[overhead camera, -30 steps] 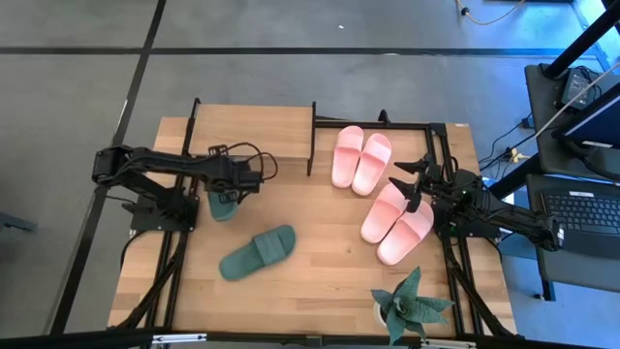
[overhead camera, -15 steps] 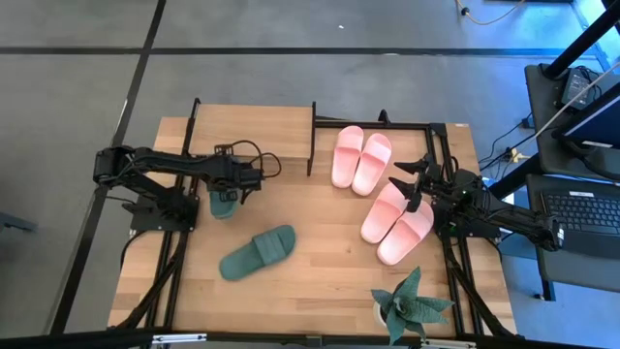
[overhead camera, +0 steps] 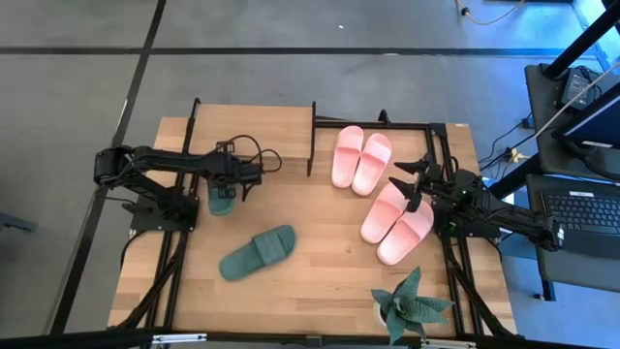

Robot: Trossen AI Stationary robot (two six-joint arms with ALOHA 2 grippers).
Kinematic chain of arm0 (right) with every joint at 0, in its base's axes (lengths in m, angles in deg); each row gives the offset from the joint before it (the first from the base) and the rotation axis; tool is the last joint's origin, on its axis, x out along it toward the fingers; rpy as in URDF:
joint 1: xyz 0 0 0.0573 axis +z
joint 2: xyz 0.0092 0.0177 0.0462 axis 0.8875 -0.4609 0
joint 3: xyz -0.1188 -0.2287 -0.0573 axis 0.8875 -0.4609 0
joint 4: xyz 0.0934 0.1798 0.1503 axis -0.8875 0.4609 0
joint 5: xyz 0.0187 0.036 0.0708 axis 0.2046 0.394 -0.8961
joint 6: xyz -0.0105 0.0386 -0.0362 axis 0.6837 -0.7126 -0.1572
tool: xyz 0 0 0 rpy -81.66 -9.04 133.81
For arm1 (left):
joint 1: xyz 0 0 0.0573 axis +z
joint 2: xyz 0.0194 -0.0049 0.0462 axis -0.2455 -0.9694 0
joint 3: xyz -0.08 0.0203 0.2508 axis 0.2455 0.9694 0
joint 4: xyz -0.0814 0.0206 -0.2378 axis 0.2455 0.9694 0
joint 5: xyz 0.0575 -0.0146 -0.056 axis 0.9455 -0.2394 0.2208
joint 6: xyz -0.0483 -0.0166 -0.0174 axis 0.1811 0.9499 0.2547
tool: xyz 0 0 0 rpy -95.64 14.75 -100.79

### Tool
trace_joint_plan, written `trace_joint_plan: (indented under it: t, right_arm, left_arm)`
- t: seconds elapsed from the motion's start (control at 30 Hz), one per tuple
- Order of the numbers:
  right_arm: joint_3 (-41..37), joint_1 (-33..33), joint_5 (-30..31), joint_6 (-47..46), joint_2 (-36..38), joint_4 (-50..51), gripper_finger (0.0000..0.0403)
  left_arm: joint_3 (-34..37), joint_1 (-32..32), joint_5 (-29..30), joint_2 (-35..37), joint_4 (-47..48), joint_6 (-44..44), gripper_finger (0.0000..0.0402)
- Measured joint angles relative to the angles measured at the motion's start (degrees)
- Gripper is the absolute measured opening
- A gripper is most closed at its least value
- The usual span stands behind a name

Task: Pick and place slides into the shelf
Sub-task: Put the green slide under the shelf

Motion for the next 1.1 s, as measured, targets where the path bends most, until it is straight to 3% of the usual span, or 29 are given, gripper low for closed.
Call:
trace_joint_plan:
  t: [0.4,0.63,1.1]
  right_arm:
    - [0.0,0.0,0.0,-0.2,0.0,0.0,0.0268]
    - [0.0,0.0,0.0,-0.2,0.0,0.0,0.0268]
    - [0.0,0.0,0.0,-0.5,0.0,0.0,0.0268]
  left_arm:
    - [5.9,2.1,-0.4,0.1,-6.1,-9.2,0.0002]
    - [9.3,2.9,4.8,0.1,-7.3,-7.2,0.0003]
    - [9.5,2.6,5.0,0.0,-9.6,-4.6,0.0033]
